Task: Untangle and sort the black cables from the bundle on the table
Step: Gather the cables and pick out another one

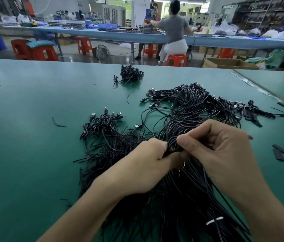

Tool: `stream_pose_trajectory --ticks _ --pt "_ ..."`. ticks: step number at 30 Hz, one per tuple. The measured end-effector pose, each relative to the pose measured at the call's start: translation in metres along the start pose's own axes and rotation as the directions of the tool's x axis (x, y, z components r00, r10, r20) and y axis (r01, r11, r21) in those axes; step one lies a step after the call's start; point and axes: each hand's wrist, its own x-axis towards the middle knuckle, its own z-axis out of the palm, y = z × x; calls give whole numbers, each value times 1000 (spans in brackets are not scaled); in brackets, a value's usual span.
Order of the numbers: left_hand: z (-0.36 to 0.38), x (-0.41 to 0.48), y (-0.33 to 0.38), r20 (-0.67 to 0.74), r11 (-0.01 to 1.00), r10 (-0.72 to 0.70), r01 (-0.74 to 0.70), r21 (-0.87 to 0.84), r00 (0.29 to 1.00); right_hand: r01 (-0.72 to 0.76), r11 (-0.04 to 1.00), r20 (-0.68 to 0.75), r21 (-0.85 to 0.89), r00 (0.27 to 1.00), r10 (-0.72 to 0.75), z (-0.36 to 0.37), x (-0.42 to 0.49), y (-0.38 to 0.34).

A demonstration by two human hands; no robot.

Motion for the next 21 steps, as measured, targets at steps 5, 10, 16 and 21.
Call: stream_pose_trajectory --ticks 5,10,16,21 --pt "-13 2 -13 -286 955 -200 121 -271 937 -246 967 54 -61 967 249 -2 -1 3" --pt "-27 6 -20 -345 762 -361 61 -645 866 -123 841 263 -527 917 299 15 -14 13" --pt "-23 4 -21 -237 759 -313 92 -645 920 90 710 358 -699 903 238 54 -35 19" --pt "-16 8 -22 -352 898 -235 63 -436 906 130 707 366 -695 910 193 66 -46 23"
